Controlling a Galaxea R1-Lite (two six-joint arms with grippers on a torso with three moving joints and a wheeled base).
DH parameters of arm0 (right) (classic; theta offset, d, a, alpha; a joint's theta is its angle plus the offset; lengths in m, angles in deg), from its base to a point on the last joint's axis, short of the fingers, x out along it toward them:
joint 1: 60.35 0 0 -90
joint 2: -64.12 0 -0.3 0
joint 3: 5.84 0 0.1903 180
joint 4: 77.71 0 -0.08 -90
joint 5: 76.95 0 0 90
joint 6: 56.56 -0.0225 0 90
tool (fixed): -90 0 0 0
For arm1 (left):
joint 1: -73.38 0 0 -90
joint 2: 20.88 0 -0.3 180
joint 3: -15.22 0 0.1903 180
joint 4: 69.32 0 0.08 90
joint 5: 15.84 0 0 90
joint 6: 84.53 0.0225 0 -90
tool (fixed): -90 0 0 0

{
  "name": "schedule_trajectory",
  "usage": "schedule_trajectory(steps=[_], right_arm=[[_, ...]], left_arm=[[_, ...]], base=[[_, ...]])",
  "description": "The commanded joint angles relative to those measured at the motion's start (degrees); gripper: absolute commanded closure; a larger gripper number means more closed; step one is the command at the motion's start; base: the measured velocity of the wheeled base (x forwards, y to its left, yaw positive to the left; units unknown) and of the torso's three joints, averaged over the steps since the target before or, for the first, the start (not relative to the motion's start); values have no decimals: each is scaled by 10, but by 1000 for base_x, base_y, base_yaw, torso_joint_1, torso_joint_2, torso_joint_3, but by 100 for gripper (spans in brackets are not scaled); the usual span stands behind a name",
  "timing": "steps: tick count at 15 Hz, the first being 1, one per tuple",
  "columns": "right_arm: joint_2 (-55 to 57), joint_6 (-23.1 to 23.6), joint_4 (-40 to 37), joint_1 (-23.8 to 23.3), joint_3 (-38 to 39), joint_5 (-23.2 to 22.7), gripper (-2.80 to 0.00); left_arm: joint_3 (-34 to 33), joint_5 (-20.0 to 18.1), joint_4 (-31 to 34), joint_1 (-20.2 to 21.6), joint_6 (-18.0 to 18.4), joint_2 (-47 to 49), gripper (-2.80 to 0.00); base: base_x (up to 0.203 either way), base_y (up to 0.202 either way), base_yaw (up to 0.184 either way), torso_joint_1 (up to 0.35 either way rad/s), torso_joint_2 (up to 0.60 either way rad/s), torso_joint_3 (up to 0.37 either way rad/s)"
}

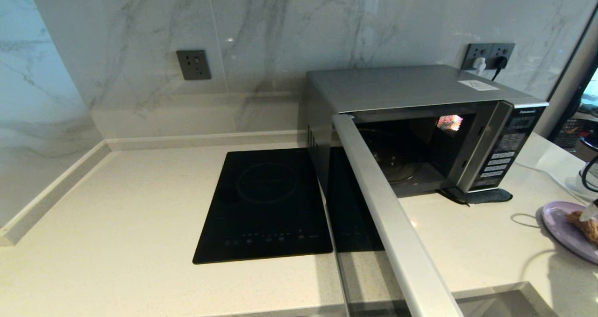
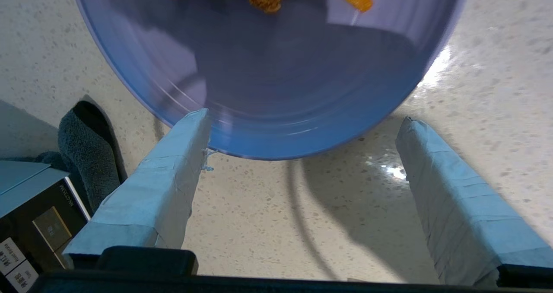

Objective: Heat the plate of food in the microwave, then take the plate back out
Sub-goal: Put the plate in the microwave oven

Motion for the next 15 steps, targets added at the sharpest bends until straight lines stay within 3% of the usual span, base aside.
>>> schedule_trajectory(steps=[1,15], right_arm=[[13,-4,-3,1,0,-1,-280],[25,-8,-35,-40,4,24,-280]], left_arm=[[0,0,0,0,0,0,0],[0,0,0,0,0,0,0]], base=[[0,0,0,0,0,0],[0,0,0,0,0,0]])
